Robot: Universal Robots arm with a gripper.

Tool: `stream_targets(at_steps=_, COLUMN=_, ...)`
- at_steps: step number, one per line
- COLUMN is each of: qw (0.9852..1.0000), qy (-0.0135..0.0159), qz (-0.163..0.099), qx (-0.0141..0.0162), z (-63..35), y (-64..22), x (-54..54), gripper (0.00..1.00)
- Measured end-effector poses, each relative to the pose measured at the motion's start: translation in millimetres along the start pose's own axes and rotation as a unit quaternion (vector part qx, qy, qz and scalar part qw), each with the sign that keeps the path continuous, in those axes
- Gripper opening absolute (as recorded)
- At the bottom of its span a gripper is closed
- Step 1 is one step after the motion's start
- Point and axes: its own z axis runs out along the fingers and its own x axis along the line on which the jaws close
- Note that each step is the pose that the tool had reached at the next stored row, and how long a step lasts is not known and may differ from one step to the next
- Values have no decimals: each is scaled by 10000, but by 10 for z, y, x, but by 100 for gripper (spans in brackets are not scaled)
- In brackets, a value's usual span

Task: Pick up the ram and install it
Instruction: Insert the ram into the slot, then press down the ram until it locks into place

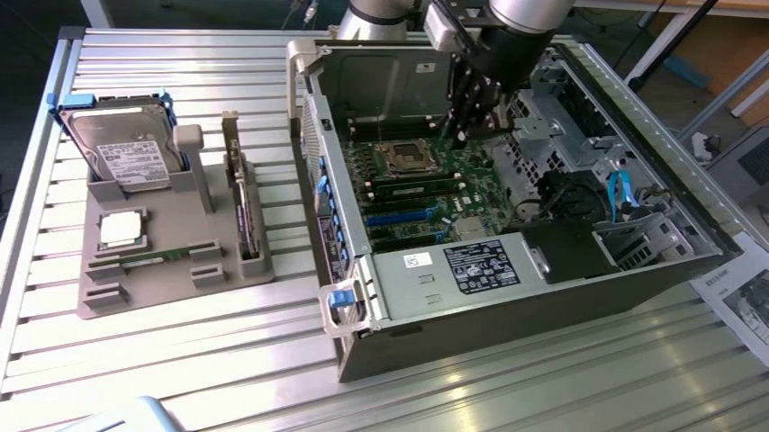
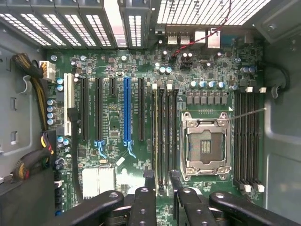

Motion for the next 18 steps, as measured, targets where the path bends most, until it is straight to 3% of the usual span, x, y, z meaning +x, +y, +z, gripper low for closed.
stream_targets(at_steps=4, qw=10000, qy=3, qz=0, qx=0, z=-61, y=1, x=-3, gripper=25)
stream_targets(at_steps=18, qw=10000, qy=3, qz=0, qx=0, z=-62, y=1, x=-3, gripper=25)
